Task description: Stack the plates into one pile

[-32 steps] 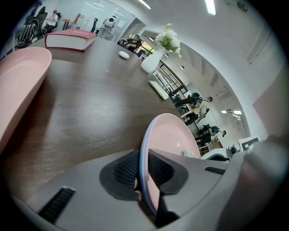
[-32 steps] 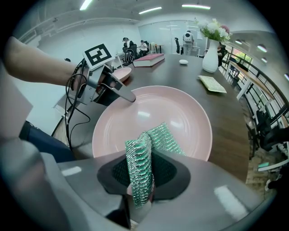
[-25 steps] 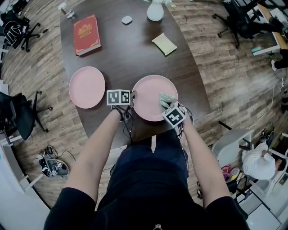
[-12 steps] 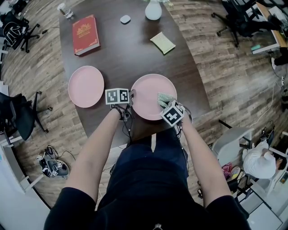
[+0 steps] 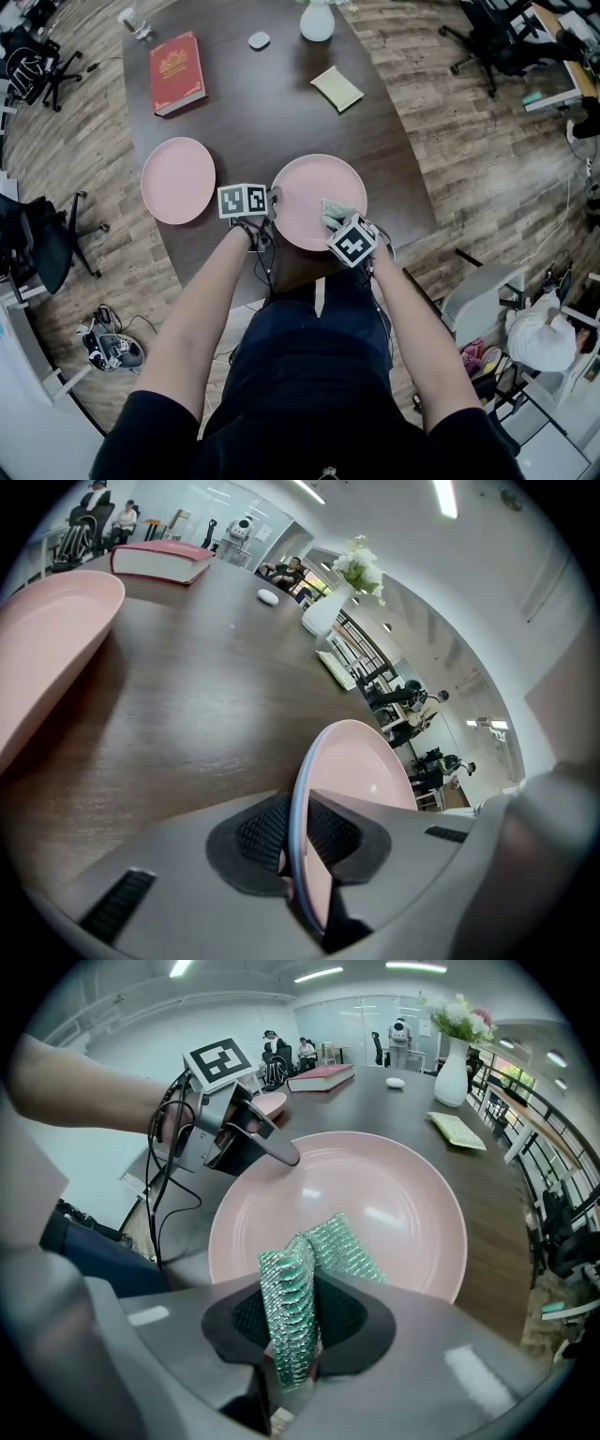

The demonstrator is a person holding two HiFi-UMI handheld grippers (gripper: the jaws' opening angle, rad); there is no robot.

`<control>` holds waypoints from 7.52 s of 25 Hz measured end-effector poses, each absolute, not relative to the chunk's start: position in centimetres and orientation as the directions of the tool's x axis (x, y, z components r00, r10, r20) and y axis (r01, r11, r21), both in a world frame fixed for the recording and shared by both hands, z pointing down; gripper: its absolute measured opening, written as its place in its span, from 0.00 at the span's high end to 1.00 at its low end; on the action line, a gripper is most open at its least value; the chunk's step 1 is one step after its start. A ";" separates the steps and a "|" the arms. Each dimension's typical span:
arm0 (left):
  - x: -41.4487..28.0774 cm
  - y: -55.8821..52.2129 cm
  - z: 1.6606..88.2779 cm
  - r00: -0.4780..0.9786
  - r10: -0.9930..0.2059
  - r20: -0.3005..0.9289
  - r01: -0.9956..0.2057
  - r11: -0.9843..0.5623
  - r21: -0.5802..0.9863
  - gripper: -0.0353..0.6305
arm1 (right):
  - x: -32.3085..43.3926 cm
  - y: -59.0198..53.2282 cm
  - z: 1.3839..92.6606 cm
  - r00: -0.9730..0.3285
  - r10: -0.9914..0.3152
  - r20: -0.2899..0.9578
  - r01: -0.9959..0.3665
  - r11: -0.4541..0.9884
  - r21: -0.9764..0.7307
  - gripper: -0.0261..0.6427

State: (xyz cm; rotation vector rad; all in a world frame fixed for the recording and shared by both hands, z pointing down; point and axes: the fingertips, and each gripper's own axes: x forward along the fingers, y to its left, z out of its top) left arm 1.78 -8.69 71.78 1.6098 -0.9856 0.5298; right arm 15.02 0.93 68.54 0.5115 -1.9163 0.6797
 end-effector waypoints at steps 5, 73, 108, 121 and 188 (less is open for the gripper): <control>1.7 -8.7 71.8 0.550 -0.323 0.770 -0.819 -0.027 0.573 0.88 | 14.1 1.4 68.5 -0.429 -0.045 0.902 -0.613 0.748 -0.254 0.83; 1.8 -8.4 71.7 0.567 -0.309 0.763 -0.803 0.000 0.596 0.88 | 4.9 2.1 68.6 -0.627 0.066 0.776 -0.638 0.528 -0.560 0.83; 1.9 -8.5 71.8 0.577 -0.303 0.758 -0.799 -0.020 0.601 0.88 | 15.3 1.3 68.9 -0.424 0.029 0.905 -0.719 0.597 -0.356 0.83; 1.9 -8.3 72.0 0.582 -0.308 0.753 -0.792 -0.004 0.610 0.88 | 17.4 -0.3 68.8 -0.396 -0.003 0.918 -0.734 0.602 -0.315 0.83; 2.0 -8.1 72.0 0.589 -0.314 0.745 -0.776 0.039 0.630 0.86 | 3.9 1.2 69.0 -0.636 0.031 0.771 -0.661 0.496 -0.564 0.83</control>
